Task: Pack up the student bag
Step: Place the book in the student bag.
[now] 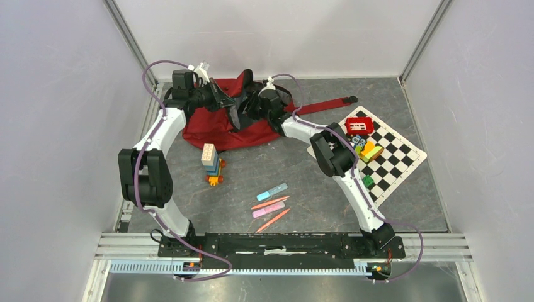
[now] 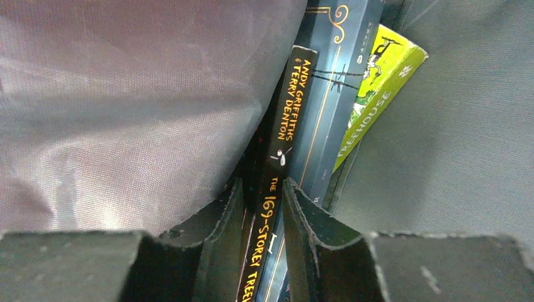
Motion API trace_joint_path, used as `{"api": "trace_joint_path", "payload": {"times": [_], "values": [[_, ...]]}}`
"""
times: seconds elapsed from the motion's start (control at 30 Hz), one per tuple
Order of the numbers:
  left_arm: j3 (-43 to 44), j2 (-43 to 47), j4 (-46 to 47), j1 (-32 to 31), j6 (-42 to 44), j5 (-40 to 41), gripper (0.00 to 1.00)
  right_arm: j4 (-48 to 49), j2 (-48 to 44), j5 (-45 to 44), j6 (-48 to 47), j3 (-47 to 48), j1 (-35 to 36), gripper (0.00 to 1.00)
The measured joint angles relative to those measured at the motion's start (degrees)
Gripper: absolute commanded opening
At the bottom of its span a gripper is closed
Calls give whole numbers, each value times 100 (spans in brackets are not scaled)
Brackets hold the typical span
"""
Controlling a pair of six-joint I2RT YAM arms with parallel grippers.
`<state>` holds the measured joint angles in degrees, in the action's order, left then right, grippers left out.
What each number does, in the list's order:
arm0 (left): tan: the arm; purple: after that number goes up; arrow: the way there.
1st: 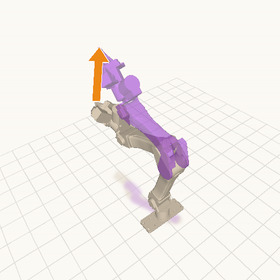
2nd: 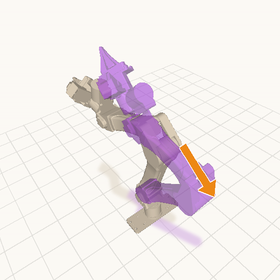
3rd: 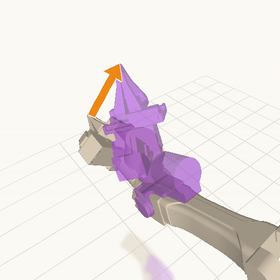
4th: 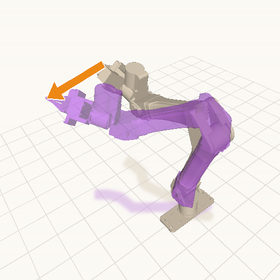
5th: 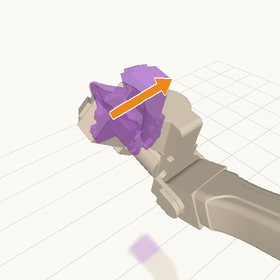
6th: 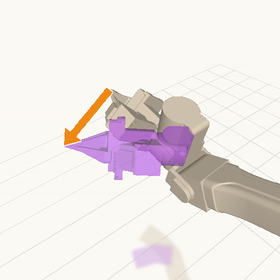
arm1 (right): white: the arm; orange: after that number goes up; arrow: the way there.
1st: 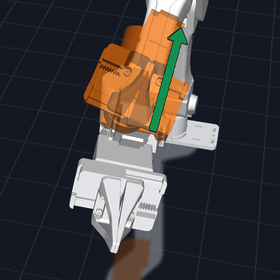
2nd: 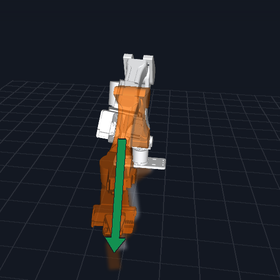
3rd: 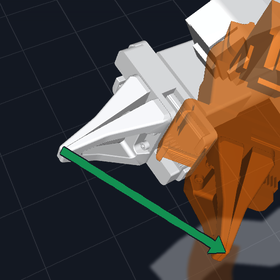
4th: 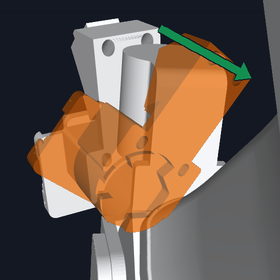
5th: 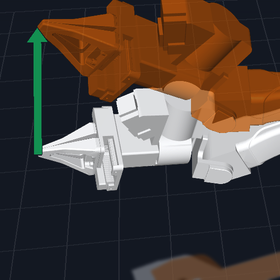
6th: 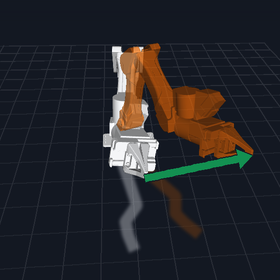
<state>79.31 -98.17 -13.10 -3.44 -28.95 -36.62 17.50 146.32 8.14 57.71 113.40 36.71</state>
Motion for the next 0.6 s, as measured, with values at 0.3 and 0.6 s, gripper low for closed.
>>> {"api": "trace_joint_path", "payload": {"times": [0.3,0.6], "values": [[0,13,-7,0,4,7,2,-205,-326,-219,-791,-232,98,64],[0,92,-39,0,22,57,2,-428,-1451,-693,-1762,-1095,13,71]]}}
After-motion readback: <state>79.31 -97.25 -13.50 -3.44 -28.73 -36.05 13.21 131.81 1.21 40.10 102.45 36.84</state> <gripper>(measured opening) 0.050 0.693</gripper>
